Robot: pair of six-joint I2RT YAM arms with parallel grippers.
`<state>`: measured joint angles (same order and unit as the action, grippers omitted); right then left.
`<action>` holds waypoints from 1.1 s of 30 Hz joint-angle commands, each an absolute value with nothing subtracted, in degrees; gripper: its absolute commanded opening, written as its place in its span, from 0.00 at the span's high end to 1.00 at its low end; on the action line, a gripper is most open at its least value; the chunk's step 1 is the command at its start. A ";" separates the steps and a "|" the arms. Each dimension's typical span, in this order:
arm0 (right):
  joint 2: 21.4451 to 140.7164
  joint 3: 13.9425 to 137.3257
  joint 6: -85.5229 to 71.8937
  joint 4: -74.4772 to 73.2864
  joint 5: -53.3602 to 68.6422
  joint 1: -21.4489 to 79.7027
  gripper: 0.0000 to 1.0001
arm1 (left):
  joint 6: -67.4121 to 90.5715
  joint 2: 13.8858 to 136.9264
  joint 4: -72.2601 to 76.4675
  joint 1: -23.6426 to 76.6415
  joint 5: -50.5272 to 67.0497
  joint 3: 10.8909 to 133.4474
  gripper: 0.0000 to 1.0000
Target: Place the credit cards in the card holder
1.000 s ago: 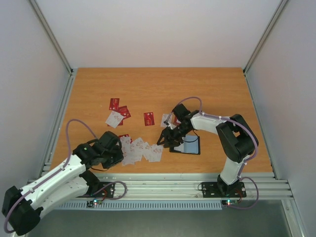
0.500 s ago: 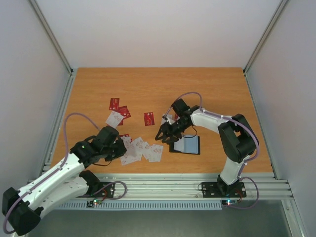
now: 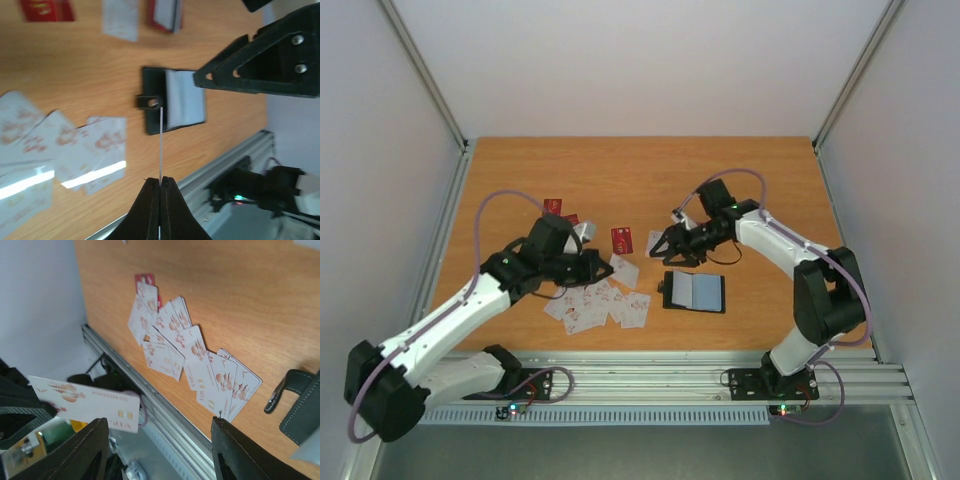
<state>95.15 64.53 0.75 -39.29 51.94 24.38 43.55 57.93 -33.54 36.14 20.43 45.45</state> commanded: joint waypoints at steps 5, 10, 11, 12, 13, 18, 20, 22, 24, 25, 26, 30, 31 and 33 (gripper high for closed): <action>87.53 63.91 2.74 -43.71 65.07 16.36 0.34 | 38.67 74.19 -16.80 30.53 49.65 58.74 1.00; 84.40 63.83 -2.84 -39.45 71.88 15.13 0.32 | 40.23 83.13 -12.67 29.47 60.10 66.73 1.00; 83.91 63.69 -4.18 -38.19 72.91 15.05 0.34 | 40.86 84.34 -11.33 29.30 61.40 67.79 1.00; 83.33 63.57 -5.38 -36.90 73.59 14.96 0.35 | 41.78 85.30 -9.69 29.08 62.62 68.63 1.00; 82.89 63.48 -6.52 -35.74 74.19 14.76 0.37 | 42.48 86.35 -8.57 28.89 63.84 69.54 1.00; 80.48 62.53 -12.18 -29.94 75.58 11.54 0.48 | 44.65 89.25 -6.68 28.25 68.76 72.68 1.00; 79.73 61.51 -14.97 -26.75 76.50 9.31 0.52 | 46.01 89.47 -4.82 27.86 70.20 72.55 1.00; 79.24 60.95 -16.50 -25.22 77.52 7.21 0.56 | 46.99 89.53 -3.71 27.48 71.23 72.51 1.00; 79.03 60.95 -16.46 -25.43 78.47 5.96 0.60 | 47.97 89.73 -2.53 27.34 71.93 72.57 1.00; 79.02 61.03 -16.44 -25.67 78.63 5.82 0.62 | 48.38 89.97 -1.84 27.33 72.38 72.66 1.00; 79.01 61.00 -16.47 -25.64 78.72 5.84 0.63 | 48.98 90.24 -1.26 27.33 72.67 72.79 1.00; 78.51 60.21 -18.83 -22.55 80.47 5.89 0.65 | 50.32 91.27 -0.62 27.33 73.24 73.47 1.00; 78.40 60.27 -19.05 -22.26 80.83 5.98 0.65 | 50.88 91.53 1.61 27.33 73.44 73.60 1.00; 78.24 60.29 -19.90 -21.05 81.52 6.33 0.65 | 52.26 91.94 3.92 27.33 73.92 73.63 1.00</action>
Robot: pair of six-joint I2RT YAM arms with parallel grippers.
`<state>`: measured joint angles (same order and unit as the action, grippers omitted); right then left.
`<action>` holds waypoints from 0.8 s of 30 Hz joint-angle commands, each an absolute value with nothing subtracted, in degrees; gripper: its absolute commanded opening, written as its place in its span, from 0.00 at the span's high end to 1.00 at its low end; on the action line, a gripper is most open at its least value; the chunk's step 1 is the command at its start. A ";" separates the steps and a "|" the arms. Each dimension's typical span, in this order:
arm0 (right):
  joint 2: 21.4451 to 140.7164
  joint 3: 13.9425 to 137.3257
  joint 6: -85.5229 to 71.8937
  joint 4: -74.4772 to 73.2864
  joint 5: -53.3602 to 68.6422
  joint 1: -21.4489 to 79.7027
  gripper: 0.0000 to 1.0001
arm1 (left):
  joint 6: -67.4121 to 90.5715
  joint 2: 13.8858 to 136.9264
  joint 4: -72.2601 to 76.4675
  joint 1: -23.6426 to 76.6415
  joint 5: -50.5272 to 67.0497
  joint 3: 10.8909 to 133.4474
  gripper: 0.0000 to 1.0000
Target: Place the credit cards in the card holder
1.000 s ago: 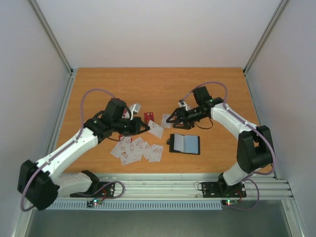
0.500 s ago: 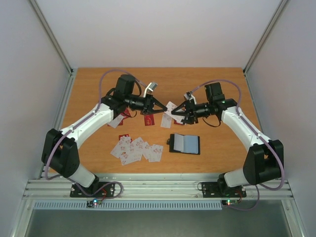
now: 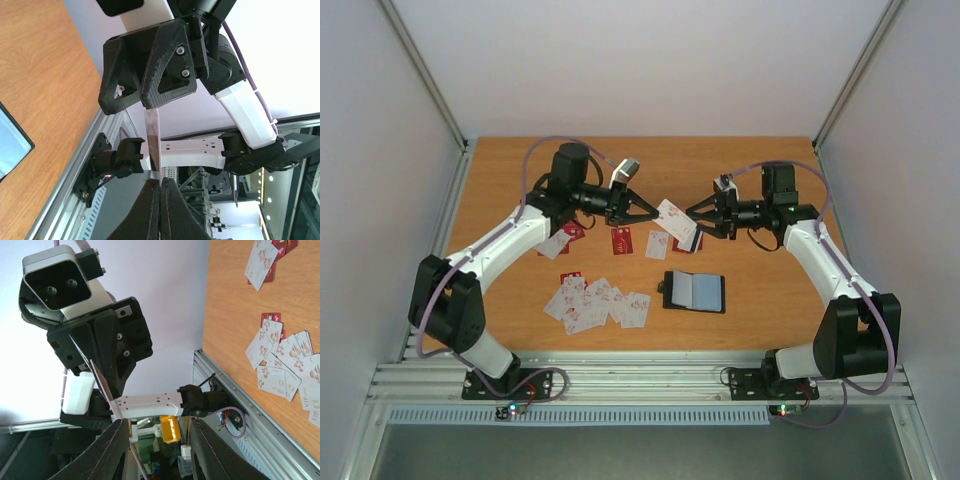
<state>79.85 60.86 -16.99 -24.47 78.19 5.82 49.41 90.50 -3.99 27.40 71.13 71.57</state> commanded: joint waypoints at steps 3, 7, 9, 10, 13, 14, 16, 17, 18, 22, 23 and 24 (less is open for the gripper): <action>78.00 60.29 -21.15 -19.46 82.27 6.83 0.68 | 53.55 92.85 4.94 27.33 74.46 74.02 1.00; 77.47 60.16 -22.42 -17.85 83.45 7.66 0.74 | 54.12 93.79 5.17 27.31 74.92 74.82 1.00; 77.22 60.08 -22.77 -17.48 83.94 8.10 0.76 | 54.22 94.35 5.18 27.33 75.05 75.24 1.00; 77.11 60.03 -23.05 -17.19 84.16 8.36 0.77 | 54.29 94.58 5.09 27.33 75.06 75.42 1.00; 76.87 59.94 -23.59 -16.61 84.77 9.14 0.78 | 54.32 95.10 4.86 27.33 75.12 75.69 1.00; 76.77 59.90 -23.68 -16.51 84.87 9.40 0.78 | 54.32 95.26 4.73 27.33 75.14 75.78 1.00; 76.58 59.93 -23.73 -16.43 85.22 9.85 0.78 | 54.35 95.51 4.71 27.42 75.06 75.91 1.00; 76.59 59.86 -23.73 -16.44 85.21 9.97 0.80 | 54.39 95.68 4.68 27.42 75.13 76.06 1.00; 76.48 59.85 -23.73 -16.44 85.13 10.01 0.83 | 54.33 95.77 4.56 27.42 75.19 76.17 1.00; 76.31 59.77 -23.72 -16.60 84.67 10.02 0.95 | 54.19 95.91 4.40 27.38 75.32 76.11 1.00; 76.29 59.77 -23.73 -16.68 84.52 10.02 0.98 | 54.15 95.90 4.33 27.42 75.32 75.99 1.00; 76.29 59.77 -23.63 -16.77 84.35 10.02 0.99 | 54.08 95.89 4.19 27.42 75.28 75.91 1.00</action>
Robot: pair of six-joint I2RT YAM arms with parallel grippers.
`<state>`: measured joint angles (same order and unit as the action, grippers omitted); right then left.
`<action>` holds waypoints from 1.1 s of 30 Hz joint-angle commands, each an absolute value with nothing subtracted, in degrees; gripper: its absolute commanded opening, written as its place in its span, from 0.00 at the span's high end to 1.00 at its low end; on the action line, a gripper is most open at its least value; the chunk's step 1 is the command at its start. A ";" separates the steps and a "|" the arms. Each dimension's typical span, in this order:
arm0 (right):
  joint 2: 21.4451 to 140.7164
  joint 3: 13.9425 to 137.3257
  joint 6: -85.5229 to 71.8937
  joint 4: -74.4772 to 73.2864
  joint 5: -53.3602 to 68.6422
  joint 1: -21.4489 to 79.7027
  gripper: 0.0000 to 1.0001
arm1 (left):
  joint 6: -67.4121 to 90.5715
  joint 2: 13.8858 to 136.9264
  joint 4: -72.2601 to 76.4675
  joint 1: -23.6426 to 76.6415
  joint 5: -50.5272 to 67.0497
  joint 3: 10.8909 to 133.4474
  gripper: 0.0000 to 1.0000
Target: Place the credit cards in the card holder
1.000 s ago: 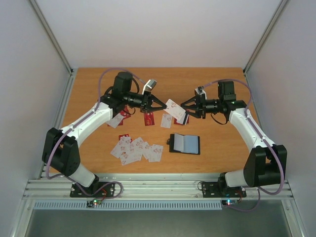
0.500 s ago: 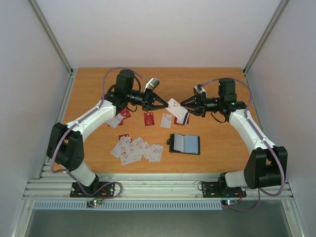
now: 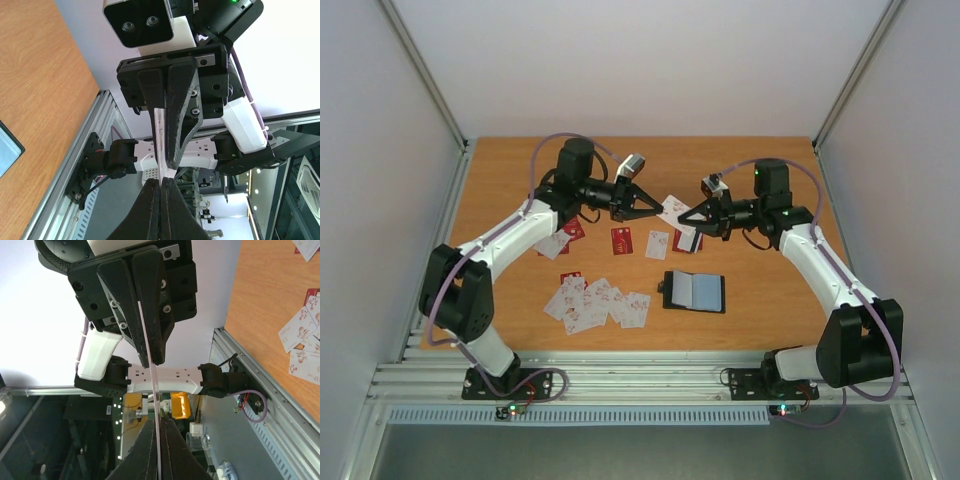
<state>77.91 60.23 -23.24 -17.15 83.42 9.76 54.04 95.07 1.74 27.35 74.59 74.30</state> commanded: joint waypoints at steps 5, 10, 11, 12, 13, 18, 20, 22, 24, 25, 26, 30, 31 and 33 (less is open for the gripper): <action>75.98 59.76 -24.00 -17.05 82.98 10.01 0.99 | 54.21 95.42 4.06 27.50 73.52 75.68 0.96; 75.41 59.14 -28.89 -13.55 77.61 10.02 0.99 | 59.50 93.64 12.26 27.68 65.70 72.99 0.56; 75.16 58.76 -31.11 -11.48 76.32 10.06 0.99 | 62.47 93.28 15.40 27.76 63.77 71.46 0.50; 74.81 58.11 -34.19 -6.86 75.07 10.10 0.99 | 64.51 92.91 18.82 27.85 62.01 70.21 0.45; 74.48 57.52 -37.10 -3.31 74.16 10.11 0.99 | 67.32 92.63 21.99 28.00 60.31 69.00 0.42; 73.99 57.81 -45.97 6.46 69.32 11.30 0.99 | 72.47 90.45 25.00 29.84 51.15 65.68 0.29; 74.24 58.37 -46.94 7.52 67.36 12.09 0.99 | 71.10 89.82 21.42 30.26 48.88 66.52 0.28; 74.61 58.70 -47.68 8.34 65.68 12.87 0.99 | 70.36 89.10 20.71 30.37 46.28 66.44 0.31; 74.83 58.78 -48.58 9.61 63.92 13.45 0.99 | 72.02 89.13 22.80 30.60 44.22 66.27 0.37; 74.96 58.86 -48.79 9.73 63.00 13.67 0.99 | 73.58 89.21 23.87 30.87 43.03 66.12 0.40; 75.03 58.99 -48.92 9.92 62.32 13.90 0.99 | 74.34 89.21 24.58 31.31 41.73 66.05 0.43; 75.39 60.11 -47.98 8.90 60.21 14.54 0.99 | 75.24 89.00 23.22 32.82 37.57 67.27 0.58; 75.45 60.50 -47.39 7.97 59.64 14.58 0.99 | 75.30 88.86 22.92 33.12 36.67 67.39 0.59; 75.56 61.17 -46.17 6.65 58.97 14.59 0.99 | 75.37 88.82 22.46 33.41 35.61 67.60 0.63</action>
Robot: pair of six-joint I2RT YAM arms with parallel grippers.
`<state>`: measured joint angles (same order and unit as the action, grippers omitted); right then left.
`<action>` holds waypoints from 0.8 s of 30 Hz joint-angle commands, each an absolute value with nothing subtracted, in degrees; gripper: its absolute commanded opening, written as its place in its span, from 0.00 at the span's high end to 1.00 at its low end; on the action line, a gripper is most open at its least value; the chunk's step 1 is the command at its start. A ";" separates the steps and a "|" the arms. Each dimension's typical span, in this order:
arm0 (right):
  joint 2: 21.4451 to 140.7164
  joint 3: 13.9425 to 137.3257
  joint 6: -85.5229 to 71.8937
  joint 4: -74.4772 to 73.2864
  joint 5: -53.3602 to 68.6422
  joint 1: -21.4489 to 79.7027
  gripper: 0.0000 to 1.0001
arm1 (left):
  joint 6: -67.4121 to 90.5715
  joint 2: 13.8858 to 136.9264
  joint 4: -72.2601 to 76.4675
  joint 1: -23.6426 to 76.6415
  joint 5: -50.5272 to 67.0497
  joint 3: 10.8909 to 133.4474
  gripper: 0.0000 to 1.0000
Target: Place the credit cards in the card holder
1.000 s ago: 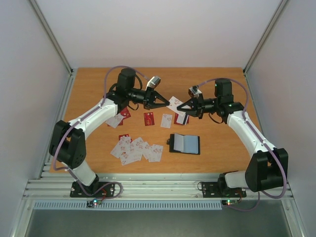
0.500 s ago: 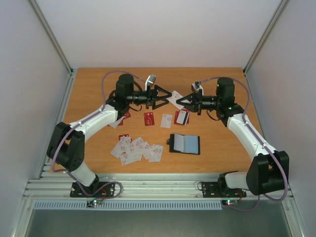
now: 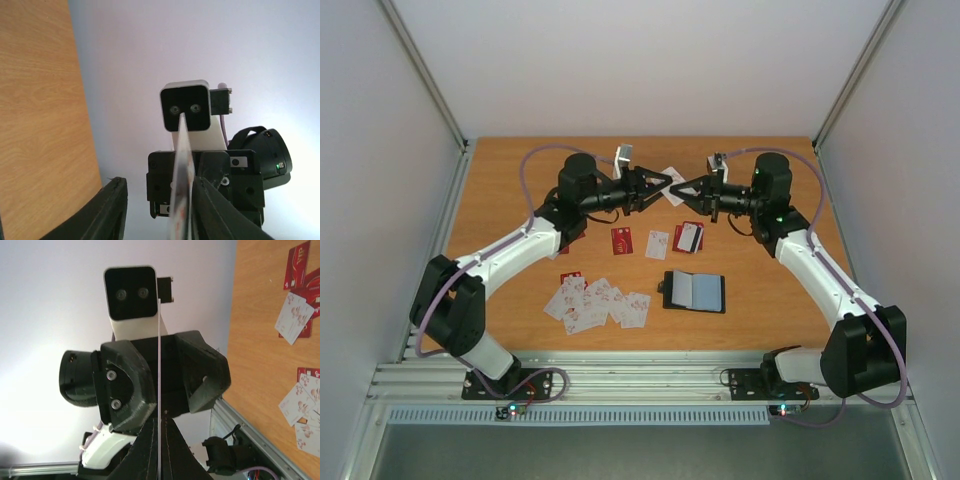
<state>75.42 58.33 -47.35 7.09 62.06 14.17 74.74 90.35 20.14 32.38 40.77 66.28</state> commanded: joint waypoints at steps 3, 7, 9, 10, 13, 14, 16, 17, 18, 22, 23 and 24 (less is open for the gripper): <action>75.92 61.65 -45.73 6.66 58.93 14.59 0.99 | 75.87 88.77 22.41 33.87 34.36 67.53 0.68; 75.94 61.61 -45.29 6.72 58.63 14.59 0.99 | 77.43 89.00 24.18 34.36 32.95 67.28 0.74; 75.94 61.61 -44.97 6.68 58.22 14.59 0.99 | 78.18 89.26 25.08 34.51 32.96 67.39 0.77; 75.95 61.69 -44.78 6.64 58.13 14.59 0.99 | 78.52 89.49 25.76 34.60 32.94 67.29 0.79; 76.26 62.15 -44.45 6.59 57.92 14.59 0.99 | 79.71 89.70 26.64 34.82 32.56 67.17 0.79; 76.43 62.26 -44.33 6.82 57.95 14.59 0.99 | 80.02 89.73 27.07 34.88 32.51 67.23 0.79; 76.83 62.59 -44.05 7.28 58.18 14.57 0.99 | 81.02 89.91 27.88 34.94 32.52 67.36 0.76; 77.00 62.72 -43.77 7.29 58.18 14.59 0.99 | 81.30 89.91 28.09 35.05 32.45 67.38 0.76; 77.21 62.94 -43.60 7.29 58.12 14.59 0.99 | 81.58 89.85 28.04 35.14 32.37 67.32 0.76; 77.67 63.19 -43.12 7.12 57.90 14.59 0.99 | 82.23 89.50 28.54 35.32 31.83 67.03 0.77; 77.69 63.24 -42.91 6.98 57.77 14.59 0.99 | 82.34 89.37 28.59 35.33 31.70 66.94 0.79; 77.76 63.32 -42.71 6.83 57.75 14.59 0.99 | 82.39 89.12 28.60 35.33 31.36 66.73 0.81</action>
